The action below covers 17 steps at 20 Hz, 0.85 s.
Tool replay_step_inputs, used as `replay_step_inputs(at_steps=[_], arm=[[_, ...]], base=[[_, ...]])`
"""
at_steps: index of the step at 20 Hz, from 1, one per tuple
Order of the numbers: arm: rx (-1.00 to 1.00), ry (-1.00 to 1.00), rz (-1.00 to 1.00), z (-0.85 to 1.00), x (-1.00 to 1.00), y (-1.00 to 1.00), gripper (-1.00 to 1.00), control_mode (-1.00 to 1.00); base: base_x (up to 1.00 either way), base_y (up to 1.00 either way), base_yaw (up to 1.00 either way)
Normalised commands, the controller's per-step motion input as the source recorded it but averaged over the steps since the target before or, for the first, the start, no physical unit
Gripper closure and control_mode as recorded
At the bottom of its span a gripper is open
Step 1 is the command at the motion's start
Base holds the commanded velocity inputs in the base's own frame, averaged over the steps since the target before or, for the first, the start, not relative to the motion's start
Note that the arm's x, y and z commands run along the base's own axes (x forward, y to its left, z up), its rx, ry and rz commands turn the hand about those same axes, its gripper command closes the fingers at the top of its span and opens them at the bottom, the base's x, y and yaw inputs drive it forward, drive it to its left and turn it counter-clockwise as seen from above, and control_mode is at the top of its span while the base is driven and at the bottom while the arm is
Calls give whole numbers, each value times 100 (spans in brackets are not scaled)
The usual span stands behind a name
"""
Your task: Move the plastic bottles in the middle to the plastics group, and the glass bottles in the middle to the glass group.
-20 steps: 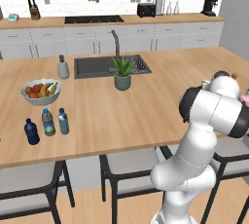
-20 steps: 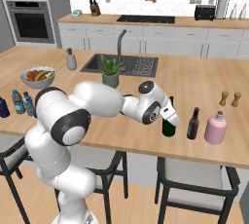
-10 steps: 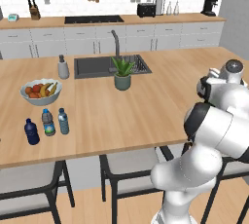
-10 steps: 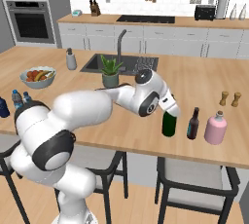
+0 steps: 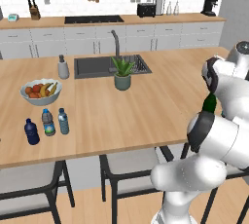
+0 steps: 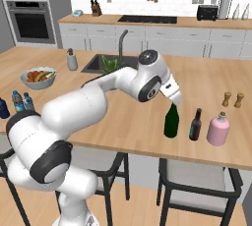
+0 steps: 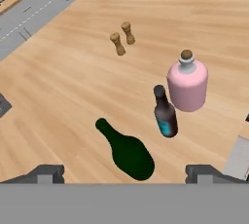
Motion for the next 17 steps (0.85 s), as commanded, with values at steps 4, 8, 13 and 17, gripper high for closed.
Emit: replay_step_inputs(at_steps=[4, 8, 13, 17], arm=[[0, 1, 17, 0, -31, 17, -100, -100], [0, 9, 13, -3, -31, 1, -100, -100], [-1, 7, 2, -10, -29, 44, -100, -100], [-4, 3, 7, -8, -50, 81, -100, -100]], base=[[0, 0, 0], [0, 0, 0], [0, 0, 0], [0, 0, 0]])
